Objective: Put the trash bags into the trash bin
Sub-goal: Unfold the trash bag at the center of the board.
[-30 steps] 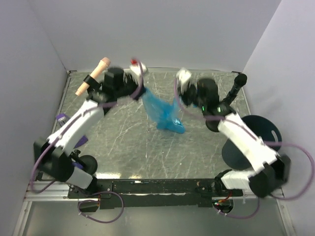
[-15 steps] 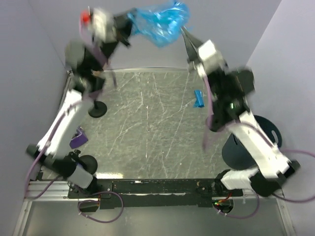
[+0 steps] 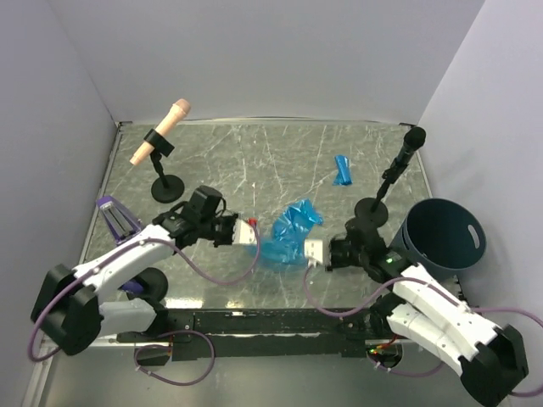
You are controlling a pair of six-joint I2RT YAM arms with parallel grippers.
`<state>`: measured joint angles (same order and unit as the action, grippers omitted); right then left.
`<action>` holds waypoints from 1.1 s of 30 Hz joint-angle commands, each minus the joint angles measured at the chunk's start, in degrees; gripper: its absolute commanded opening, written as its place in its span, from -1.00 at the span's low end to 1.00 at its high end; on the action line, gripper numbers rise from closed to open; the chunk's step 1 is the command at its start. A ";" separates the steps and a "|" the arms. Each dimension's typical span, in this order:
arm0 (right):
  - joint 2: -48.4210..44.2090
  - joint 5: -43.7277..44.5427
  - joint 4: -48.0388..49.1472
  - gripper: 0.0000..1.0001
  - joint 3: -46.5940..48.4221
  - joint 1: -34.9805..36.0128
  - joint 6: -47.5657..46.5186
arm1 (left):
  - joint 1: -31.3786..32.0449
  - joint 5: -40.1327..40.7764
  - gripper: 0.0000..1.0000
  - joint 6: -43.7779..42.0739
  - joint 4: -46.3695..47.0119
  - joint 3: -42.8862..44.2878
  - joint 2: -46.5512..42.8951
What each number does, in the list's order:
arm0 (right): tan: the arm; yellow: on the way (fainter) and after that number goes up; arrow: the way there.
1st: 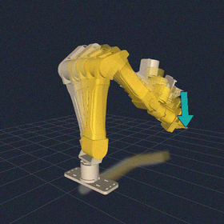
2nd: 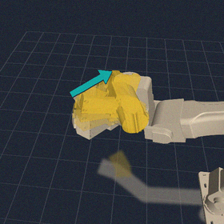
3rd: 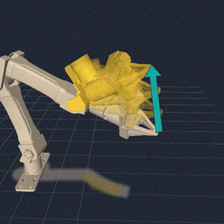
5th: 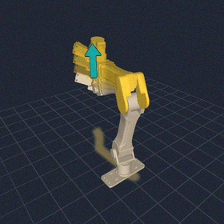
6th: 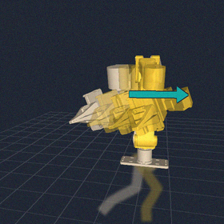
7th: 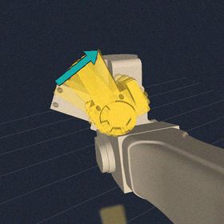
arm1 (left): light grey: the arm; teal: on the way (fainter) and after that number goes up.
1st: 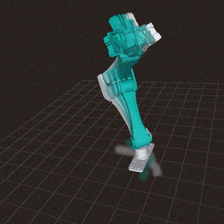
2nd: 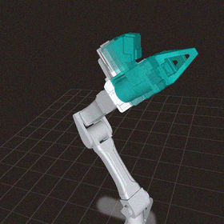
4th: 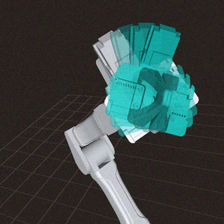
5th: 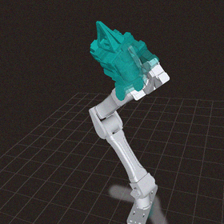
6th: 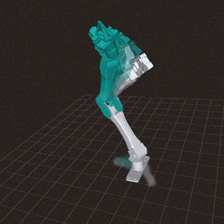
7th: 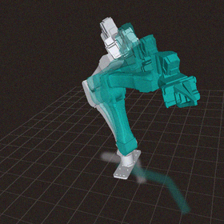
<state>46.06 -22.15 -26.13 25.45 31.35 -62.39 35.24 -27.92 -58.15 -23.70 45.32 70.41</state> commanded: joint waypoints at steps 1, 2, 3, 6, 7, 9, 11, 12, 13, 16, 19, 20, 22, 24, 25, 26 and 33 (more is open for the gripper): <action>2.51 1.82 11.45 -1.00 16.62 0.38 22.69 | 0.18 -0.93 -0.99 30.75 13.42 9.15 -3.81; 5.15 4.11 11.02 -1.00 19.78 -0.67 29.36 | 0.00 0.92 -0.99 38.04 12.03 11.43 -2.23; 7.18 4.83 9.71 -1.00 22.77 -1.90 34.30 | -0.44 1.64 -0.99 43.24 10.54 14.24 -0.47; 10.97 5.97 9.33 -1.00 27.10 -5.50 46.26 | -2.54 5.67 -0.99 60.64 10.43 16.12 1.48; 11.15 6.76 10.21 -1.00 27.54 -6.64 49.87 | -4.20 7.43 -0.99 65.05 11.13 15.59 1.22; 12.81 10.26 9.18 -1.00 29.99 -8.14 54.89 | -5.97 15.31 -0.99 72.35 12.36 14.97 0.52; 15.27 11.87 6.72 -1.00 32.80 -9.55 59.29 | -8.42 18.94 -0.99 76.41 11.32 16.80 1.56; 16.85 11.78 6.01 -1.00 34.04 -10.34 60.88 | -9.92 18.70 -0.99 78.17 10.79 18.30 2.88; 18.95 11.00 4.18 -1.00 36.40 -10.78 61.59 | -11.24 16.52 -0.99 79.58 9.83 20.57 5.06; 27.65 9.14 -0.41 -1.00 47.11 -10.88 61.87 | -14.32 10.45 -0.99 85.64 7.97 30.14 12.79; 39.49 12.91 -2.60 -1.00 66.04 -11.57 58.18 | -16.69 9.55 -0.99 87.16 7.97 45.76 20.62; 43.72 13.45 -4.00 -1.00 73.09 -12.45 57.48 | -17.40 10.08 -0.99 87.07 7.54 51.30 23.25; 51.28 13.28 -7.87 -1.00 91.79 -14.03 57.90 | -18.45 10.43 -0.99 86.54 7.44 63.69 27.57; 56.31 13.62 -8.85 -1.00 107.62 -14.22 57.38 | -18.46 10.17 -0.99 84.79 10.15 73.81 30.47; 57.46 13.80 -7.37 -1.00 113.01 -14.04 57.29 | -18.54 9.56 -0.99 84.43 12.34 78.30 31.18; 57.30 13.37 -3.62 -1.00 116.89 -13.78 57.38 | -18.46 9.64 -0.99 84.69 14.80 83.39 31.97; 29.56 10.12 54.10 -1.00 71.58 -2.20 30.21 | -10.22 18.07 -0.96 65.08 50.91 66.98 16.90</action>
<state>91.79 -9.08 -8.14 120.38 21.96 -12.36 18.35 -13.85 22.76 1.63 127.35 99.53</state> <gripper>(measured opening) 0.004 0.012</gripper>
